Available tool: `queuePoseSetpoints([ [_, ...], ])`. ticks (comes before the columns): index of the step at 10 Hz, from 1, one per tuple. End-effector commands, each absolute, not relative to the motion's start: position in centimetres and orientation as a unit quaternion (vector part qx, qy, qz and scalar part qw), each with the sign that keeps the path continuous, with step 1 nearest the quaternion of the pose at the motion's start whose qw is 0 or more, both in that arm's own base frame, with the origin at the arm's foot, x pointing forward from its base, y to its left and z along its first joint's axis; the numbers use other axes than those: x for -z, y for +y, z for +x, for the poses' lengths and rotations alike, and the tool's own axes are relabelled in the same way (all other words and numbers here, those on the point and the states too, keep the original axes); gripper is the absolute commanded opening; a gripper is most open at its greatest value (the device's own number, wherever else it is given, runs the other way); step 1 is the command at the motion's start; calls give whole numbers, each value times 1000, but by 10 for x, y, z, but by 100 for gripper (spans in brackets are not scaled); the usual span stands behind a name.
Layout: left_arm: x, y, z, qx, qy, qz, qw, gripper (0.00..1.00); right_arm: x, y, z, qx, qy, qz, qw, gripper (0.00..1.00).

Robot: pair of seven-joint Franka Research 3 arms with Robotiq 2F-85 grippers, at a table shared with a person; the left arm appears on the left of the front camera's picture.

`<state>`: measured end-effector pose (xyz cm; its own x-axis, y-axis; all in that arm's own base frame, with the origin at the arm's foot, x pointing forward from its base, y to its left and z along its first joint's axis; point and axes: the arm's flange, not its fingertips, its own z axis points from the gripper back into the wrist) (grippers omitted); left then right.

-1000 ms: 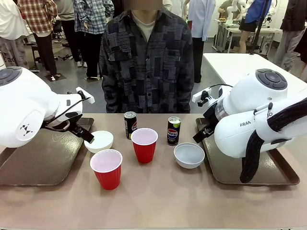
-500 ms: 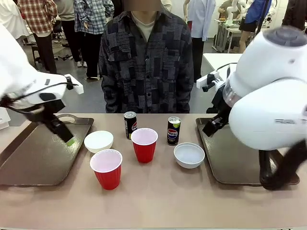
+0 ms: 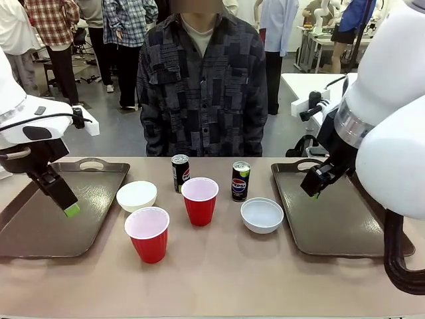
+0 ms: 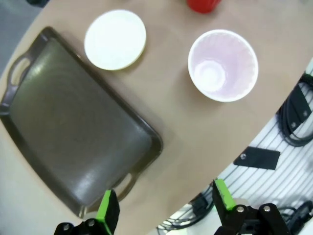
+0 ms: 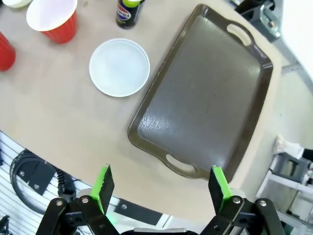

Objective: Prepare tableware on both trays.
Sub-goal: Pick up a Picnic Bowl from the table and place it on a Handle tray.

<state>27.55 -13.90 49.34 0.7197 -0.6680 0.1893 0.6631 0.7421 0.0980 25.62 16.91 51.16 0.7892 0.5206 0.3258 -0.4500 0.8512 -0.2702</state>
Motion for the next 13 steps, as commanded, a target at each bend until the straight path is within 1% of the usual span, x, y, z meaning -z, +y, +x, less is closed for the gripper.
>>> queuePoseSetpoints([
  [1,-495,-138,275,359,-109,15,927,100,-514,168,253,-253,-199,-91,942,100],
  [2,-489,-125,291,362,-85,-65,926,100,-503,155,273,-265,-161,-20,950,100],
  [3,-497,-94,301,334,-89,-138,928,100,-508,116,284,-238,-145,63,958,100],
  [4,-508,-64,301,321,-103,-208,918,100,-514,77,288,-201,-144,143,958,100],
  [5,-508,-33,303,294,-117,-261,912,100,-516,35,287,-159,-147,204,955,100],
  [7,-512,33,307,242,-141,-344,896,100,-515,-38,273,-92,-157,303,935,100],
  [8,-509,57,301,218,-152,-371,890,100,-516,-71,262,-61,-167,329,927,100],
  [10,-511,93,290,178,-174,-391,886,100,-517,-110,247,-15,-181,357,917,100],
  [13,-510,131,269,138,-204,-412,877,100,-514,-137,235,22,-174,365,914,100],
])
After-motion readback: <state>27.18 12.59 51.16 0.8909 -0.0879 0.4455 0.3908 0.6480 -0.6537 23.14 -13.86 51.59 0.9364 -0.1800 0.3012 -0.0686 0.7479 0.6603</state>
